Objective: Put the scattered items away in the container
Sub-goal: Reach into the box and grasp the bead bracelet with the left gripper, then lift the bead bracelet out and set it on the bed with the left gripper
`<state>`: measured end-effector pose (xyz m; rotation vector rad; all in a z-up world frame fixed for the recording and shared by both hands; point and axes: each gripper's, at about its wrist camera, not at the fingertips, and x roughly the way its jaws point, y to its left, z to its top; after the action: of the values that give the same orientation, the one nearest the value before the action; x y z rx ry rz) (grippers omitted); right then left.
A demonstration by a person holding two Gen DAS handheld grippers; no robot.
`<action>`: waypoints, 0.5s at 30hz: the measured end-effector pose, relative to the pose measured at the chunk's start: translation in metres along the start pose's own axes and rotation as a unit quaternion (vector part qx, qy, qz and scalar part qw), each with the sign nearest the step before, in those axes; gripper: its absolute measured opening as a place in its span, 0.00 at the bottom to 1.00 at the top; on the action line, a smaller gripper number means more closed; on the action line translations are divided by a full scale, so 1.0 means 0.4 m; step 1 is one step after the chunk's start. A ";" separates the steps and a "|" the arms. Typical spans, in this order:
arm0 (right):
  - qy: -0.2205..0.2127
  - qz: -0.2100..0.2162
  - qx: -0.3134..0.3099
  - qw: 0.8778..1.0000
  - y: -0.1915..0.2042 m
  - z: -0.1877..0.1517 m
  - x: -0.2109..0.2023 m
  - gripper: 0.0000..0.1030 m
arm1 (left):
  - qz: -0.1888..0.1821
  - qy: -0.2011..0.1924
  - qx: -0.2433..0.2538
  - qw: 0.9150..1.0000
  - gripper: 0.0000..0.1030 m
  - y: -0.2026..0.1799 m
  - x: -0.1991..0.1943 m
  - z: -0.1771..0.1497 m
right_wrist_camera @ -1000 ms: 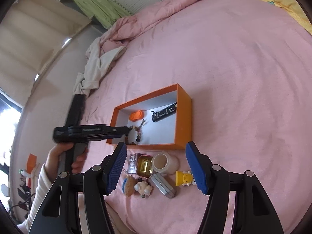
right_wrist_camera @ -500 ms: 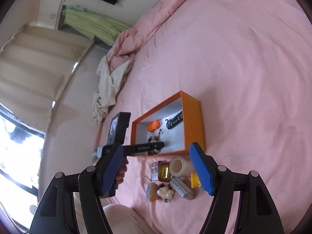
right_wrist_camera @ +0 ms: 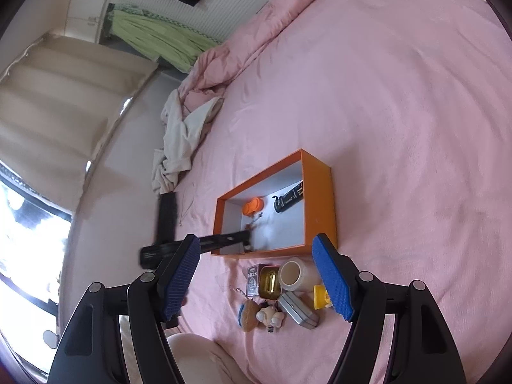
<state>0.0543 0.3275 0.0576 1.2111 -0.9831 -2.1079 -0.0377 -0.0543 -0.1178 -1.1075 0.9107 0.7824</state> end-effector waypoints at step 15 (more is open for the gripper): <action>0.001 -0.018 -0.011 1.000 0.004 -0.009 0.000 0.71 | 0.050 -0.043 0.039 0.997 0.10 0.014 -0.179 -0.163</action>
<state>0.0576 0.3251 0.0578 1.2294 -0.9423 -2.1388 -0.0868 -0.1208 -0.0672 -0.9594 0.9215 0.8621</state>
